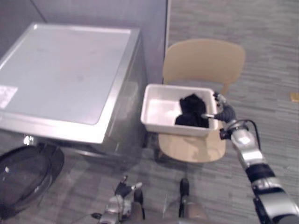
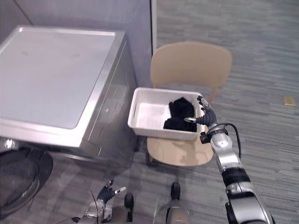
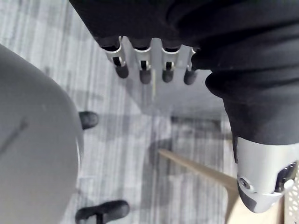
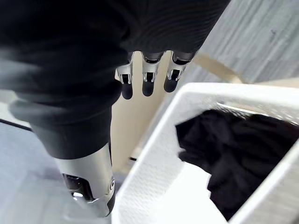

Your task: Pick up the laundry basket with both hands and put the clothes into the washing machine.

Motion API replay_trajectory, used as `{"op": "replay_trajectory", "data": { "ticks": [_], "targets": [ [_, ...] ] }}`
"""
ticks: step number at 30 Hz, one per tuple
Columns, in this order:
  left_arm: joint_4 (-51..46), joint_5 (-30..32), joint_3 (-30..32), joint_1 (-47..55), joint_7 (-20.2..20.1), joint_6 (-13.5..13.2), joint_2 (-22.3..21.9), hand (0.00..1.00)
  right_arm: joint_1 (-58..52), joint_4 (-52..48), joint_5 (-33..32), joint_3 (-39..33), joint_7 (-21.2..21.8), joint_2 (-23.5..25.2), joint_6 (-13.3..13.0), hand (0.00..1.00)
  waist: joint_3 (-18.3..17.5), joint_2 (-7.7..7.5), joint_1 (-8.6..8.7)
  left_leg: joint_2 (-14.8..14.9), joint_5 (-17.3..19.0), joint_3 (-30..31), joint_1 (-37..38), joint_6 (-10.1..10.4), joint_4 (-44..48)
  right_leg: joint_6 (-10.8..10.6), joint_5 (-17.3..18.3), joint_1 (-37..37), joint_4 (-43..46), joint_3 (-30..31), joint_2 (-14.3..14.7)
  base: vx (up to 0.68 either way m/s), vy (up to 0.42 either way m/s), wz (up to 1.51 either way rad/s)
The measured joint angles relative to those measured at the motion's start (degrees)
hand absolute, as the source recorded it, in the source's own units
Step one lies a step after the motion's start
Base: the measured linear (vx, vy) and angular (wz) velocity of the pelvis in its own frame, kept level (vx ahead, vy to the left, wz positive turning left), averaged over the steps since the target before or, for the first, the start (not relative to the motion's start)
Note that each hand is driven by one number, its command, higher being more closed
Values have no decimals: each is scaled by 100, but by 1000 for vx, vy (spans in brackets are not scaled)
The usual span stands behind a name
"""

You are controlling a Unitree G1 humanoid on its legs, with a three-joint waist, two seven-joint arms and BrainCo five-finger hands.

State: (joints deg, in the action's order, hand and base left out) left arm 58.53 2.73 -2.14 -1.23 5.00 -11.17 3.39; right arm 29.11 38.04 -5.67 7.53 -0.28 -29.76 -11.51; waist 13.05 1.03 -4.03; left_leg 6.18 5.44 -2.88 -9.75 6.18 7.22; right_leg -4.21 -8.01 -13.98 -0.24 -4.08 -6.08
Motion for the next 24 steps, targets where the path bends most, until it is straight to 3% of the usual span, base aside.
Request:
{"op": "replay_trajectory", "data": {
  "ticks": [2, 10, 20, 24],
  "targets": [
    [-138, -166, 66, -39, 14, -42, 88, 0, 451, 589, -7, 87, 23, -15, 96, 0, 382, 15, -41, 18, 2, 88, -256, 10, 183, 2, -40, -63, 5, -55, 8, -171, -29, 18],
    [-579, -427, 251, -334, 59, -123, 160, 0, 1577, 1594, -116, 143, -209, -238, 265, 0, 1182, 15, -265, 15, 10, 150, -878, 1, 534, -87, -189, -504, 22, 8, 15, -66, -4, 3],
    [-1103, -699, -26, -406, 292, -282, 238, 0, 2385, 2202, -362, -335, -927, -501, 323, 0, 1430, 72, -546, -46, 25, 459, -1628, -32, 809, -234, -368, -1000, 3, 191, -4, 9, 26, 11],
    [-1260, -729, -64, -405, 367, -311, 245, 0, 2588, 2244, -510, -336, -977, -694, 319, 0, 1507, 101, -637, -85, 81, 504, -1846, -123, 902, -263, -463, -1143, -18, 310, -21, -57, 23, 2]
  ]
}}
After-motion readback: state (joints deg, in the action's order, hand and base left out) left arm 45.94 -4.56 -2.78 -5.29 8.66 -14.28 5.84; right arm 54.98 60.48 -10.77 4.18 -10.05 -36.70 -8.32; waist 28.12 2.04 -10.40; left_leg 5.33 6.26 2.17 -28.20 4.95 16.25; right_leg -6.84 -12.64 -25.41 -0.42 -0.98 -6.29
